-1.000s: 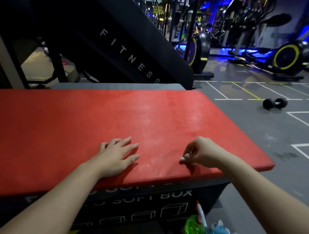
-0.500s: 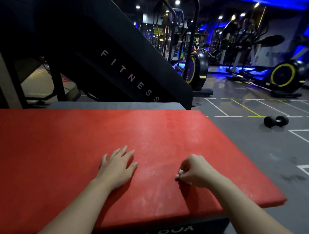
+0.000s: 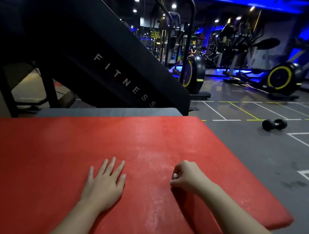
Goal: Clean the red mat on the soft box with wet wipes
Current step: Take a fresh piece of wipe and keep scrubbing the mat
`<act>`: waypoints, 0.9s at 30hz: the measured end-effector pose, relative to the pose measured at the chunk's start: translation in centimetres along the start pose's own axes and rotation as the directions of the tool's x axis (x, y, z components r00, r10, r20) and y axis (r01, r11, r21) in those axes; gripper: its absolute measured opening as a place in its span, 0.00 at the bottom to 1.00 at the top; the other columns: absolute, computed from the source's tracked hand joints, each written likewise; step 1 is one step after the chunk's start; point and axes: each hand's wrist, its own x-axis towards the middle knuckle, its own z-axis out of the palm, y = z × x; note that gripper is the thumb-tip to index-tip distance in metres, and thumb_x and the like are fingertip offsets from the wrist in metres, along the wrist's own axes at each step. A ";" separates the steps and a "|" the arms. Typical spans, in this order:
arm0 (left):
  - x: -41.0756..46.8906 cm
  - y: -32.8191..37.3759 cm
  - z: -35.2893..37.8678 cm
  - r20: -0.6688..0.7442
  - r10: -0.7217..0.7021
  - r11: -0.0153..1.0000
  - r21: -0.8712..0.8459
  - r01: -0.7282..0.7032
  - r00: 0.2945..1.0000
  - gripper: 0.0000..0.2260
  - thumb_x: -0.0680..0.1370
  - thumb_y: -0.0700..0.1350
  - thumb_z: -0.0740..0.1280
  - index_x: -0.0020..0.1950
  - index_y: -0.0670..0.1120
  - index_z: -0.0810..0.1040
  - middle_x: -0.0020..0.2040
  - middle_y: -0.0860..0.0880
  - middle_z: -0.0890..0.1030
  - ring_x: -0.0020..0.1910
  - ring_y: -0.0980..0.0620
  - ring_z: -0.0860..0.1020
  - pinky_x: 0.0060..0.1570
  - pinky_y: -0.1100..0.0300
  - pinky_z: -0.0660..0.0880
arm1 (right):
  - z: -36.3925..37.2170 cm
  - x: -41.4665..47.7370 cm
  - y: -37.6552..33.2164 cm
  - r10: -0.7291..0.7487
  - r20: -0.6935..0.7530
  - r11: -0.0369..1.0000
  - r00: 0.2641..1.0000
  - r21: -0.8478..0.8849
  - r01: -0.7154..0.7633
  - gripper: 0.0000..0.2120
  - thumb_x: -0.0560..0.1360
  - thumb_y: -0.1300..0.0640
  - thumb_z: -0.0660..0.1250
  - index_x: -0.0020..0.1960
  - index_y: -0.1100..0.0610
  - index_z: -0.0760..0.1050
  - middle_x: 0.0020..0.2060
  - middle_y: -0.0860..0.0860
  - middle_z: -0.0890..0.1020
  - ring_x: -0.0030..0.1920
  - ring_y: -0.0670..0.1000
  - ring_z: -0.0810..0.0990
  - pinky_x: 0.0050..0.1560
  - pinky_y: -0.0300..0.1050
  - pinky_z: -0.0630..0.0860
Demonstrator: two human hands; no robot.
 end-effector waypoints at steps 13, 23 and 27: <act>0.3 0.0 -0.8 0.010 -0.015 0.998 0.067 0.015 1.000 0.40 0.69 0.68 0.33 0.81 0.64 0.55 0.83 0.55 0.57 0.81 0.52 0.54 0.77 0.43 0.51 | 2.8 5.9 0.7 0.049 -0.353 0.953 0.934 0.296 0.062 0.06 0.73 0.63 0.68 0.40 0.57 0.82 0.37 0.50 0.75 0.40 0.53 0.77 0.41 0.43 0.69; 13.2 0.7 -1.7 -0.103 0.017 0.997 0.071 -0.010 0.995 0.36 0.75 0.64 0.41 0.73 0.54 0.74 0.74 0.48 0.74 0.74 0.47 0.70 0.73 0.39 0.63 | 2.5 5.8 1.6 0.075 -0.294 0.941 0.953 0.338 0.030 0.13 0.64 0.58 0.74 0.29 0.49 0.71 0.32 0.48 0.75 0.34 0.46 0.75 0.35 0.35 0.67; 14.7 -0.1 0.4 -0.093 0.025 1.000 -0.002 -0.026 0.995 0.42 0.71 0.67 0.33 0.83 0.58 0.56 0.84 0.54 0.54 0.82 0.55 0.50 0.80 0.46 0.45 | 2.1 7.9 2.2 0.106 -0.236 0.923 0.966 0.384 -0.008 0.13 0.68 0.56 0.77 0.29 0.42 0.78 0.31 0.46 0.76 0.35 0.42 0.75 0.34 0.32 0.67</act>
